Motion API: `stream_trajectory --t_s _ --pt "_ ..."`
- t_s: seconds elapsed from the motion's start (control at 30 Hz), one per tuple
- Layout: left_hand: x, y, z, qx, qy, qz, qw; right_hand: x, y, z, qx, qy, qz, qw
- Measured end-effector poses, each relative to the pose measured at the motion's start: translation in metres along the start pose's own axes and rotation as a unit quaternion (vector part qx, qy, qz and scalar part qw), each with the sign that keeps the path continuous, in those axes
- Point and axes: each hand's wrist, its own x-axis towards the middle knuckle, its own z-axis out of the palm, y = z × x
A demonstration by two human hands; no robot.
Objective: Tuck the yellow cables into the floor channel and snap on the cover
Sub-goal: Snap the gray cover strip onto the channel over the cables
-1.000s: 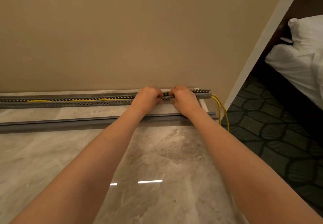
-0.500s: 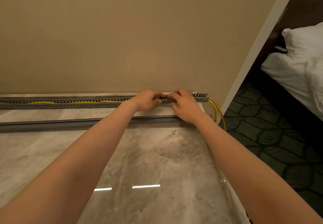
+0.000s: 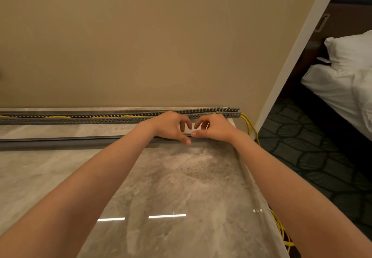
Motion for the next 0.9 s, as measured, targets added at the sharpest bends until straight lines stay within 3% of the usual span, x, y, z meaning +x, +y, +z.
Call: stream_trajectory --t_s 0.13,0.27,0.4,0.63,0.9 --pt "0.002 -0.002 0.01 0.087 0.035 0.005 0.996 0.001 -0.002 0.004 -0.084 -0.084 0.005 0.993" --pt "0.001 -0.003 0.009 0.092 0.085 0.005 0.992 0.001 0.008 0.006 -0.134 0.01 -0.023 0.991" --pt "0.003 -0.007 0.01 0.12 0.086 0.015 0.989 -0.005 0.024 0.006 -0.133 0.1 -0.01 0.986" --pt "0.012 -0.007 0.017 0.141 0.101 -0.015 0.985 0.004 0.032 0.004 -0.14 0.103 0.005 0.985" --pt "0.019 -0.011 0.015 0.127 0.123 0.002 0.984 0.0 0.036 0.005 -0.199 0.138 -0.041 0.969"
